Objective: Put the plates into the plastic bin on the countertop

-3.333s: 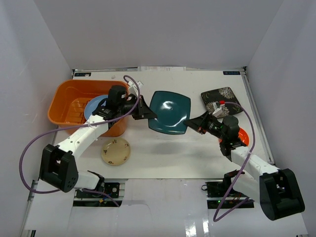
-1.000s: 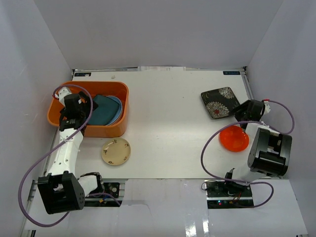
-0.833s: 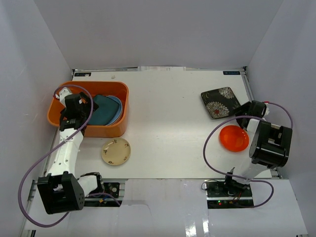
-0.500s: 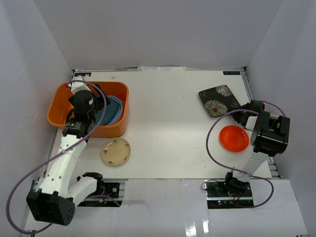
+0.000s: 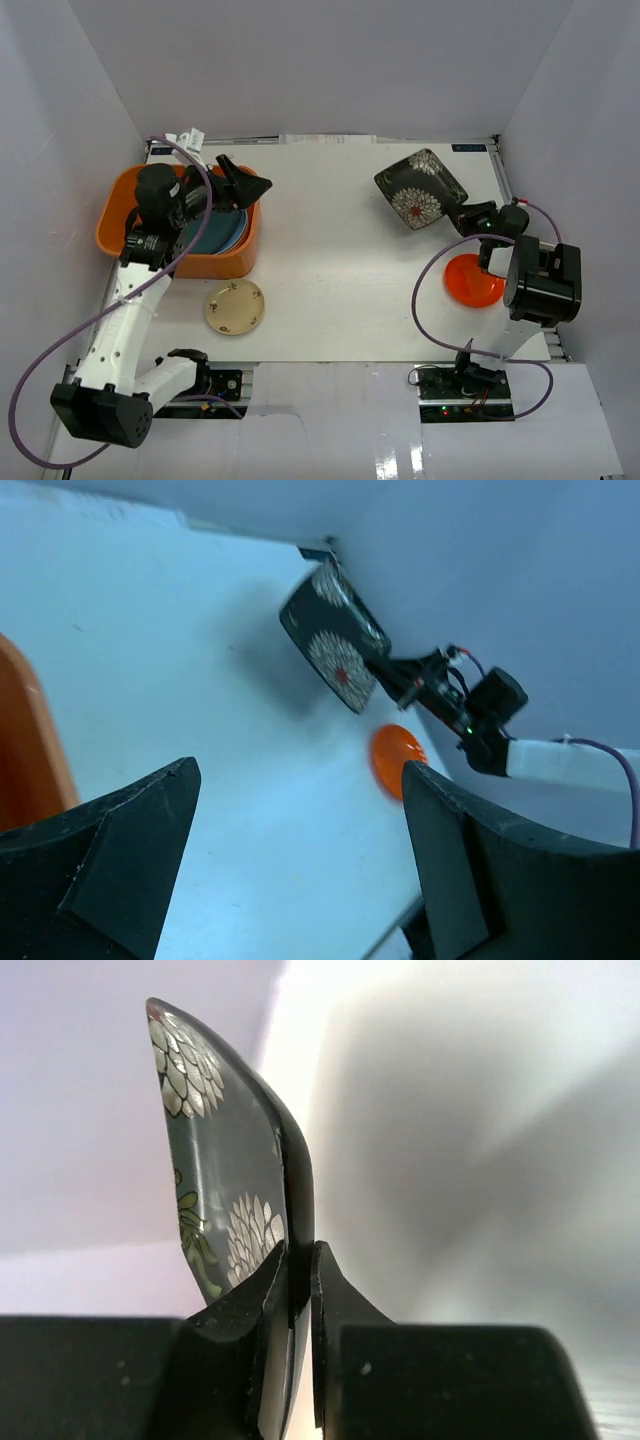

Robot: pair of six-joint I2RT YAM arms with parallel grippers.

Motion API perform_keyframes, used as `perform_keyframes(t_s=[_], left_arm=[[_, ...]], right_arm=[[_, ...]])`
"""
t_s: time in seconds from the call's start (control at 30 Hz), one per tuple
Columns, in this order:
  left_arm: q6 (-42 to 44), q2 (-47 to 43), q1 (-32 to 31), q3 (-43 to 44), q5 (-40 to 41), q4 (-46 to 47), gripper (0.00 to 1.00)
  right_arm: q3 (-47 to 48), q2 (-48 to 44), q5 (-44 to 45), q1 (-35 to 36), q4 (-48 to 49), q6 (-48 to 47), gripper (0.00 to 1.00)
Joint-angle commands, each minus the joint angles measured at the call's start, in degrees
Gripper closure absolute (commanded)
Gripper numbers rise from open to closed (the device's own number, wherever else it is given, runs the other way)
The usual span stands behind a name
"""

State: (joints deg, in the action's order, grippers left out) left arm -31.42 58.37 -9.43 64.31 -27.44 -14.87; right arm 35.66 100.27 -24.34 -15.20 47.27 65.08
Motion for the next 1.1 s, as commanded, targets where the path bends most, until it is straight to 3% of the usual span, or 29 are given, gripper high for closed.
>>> perform_keyframes(t_s=[0.0, 0.13, 0.3, 0.43, 0.53, 0.63, 0.67, 0.77, 0.8, 0.9, 1.0, 1.03, 1.07], left_arm=[[-8.3, 3.1, -1.5, -2.6, -14.4, 4.8, 0.09], [-9.3, 8.7, -4.4, -1.8, -14.4, 4.8, 0.08], [-12.3, 12.9, -13.0, -0.3, -11.5, 9.2, 0.05], [-11.0, 16.7, -17.8, 1.4, -5.3, 9.6, 0.04], [-10.5, 18.1, -18.9, 1.0, -0.5, 9.5, 0.09], [-9.9, 18.9, -19.1, 0.5, 3.0, 9.5, 0.25], [-9.7, 19.1, -19.3, -0.1, 3.6, 9.9, 0.38], [-9.1, 19.3, -19.7, -0.9, 4.2, 10.3, 0.59], [-8.9, 19.4, -19.7, -0.9, 4.5, 10.3, 0.72], [-8.8, 19.0, -20.0, -1.4, 5.4, 10.5, 0.91], [-8.7, 18.0, -20.2, -1.6, 6.0, 10.7, 1.0], [-8.6, 17.7, -20.1, -1.6, 6.3, 10.9, 1.0], [-8.6, 17.2, -20.1, -1.6, 6.7, 10.7, 1.0]], right_arm=[[2.4, -12.1, -10.2, 3.2, 19.3, 7.3, 0.92], [1.3, -17.6, -11.3, 7.9, 18.5, 7.6, 0.92], [-0.3, -23.4, -8.7, 14.0, 15.4, 7.2, 0.92], [0.5, -25.6, -9.1, 19.6, 14.5, 6.6, 0.92], [1.3, -26.6, -10.1, 21.9, 12.5, 6.0, 0.92], [1.2, -27.9, -10.4, 23.3, 9.9, 3.6, 0.92], [0.8, -28.2, -10.5, 23.5, 7.8, 2.8, 0.92], [-0.2, -29.0, -10.2, 24.3, 5.0, 0.6, 0.92], [-0.6, -29.2, -10.4, 24.7, 4.7, -0.2, 0.92], [-1.7, -29.3, -10.6, 24.9, 2.7, -1.2, 0.92], [-2.7, -29.7, -10.6, 24.9, 1.3, -1.4, 0.79], [-3.0, -29.7, -10.9, 24.9, 1.2, -1.5, 0.65], [-3.1, -29.7, -11.5, 24.9, 1.2, -1.5, 0.59]])
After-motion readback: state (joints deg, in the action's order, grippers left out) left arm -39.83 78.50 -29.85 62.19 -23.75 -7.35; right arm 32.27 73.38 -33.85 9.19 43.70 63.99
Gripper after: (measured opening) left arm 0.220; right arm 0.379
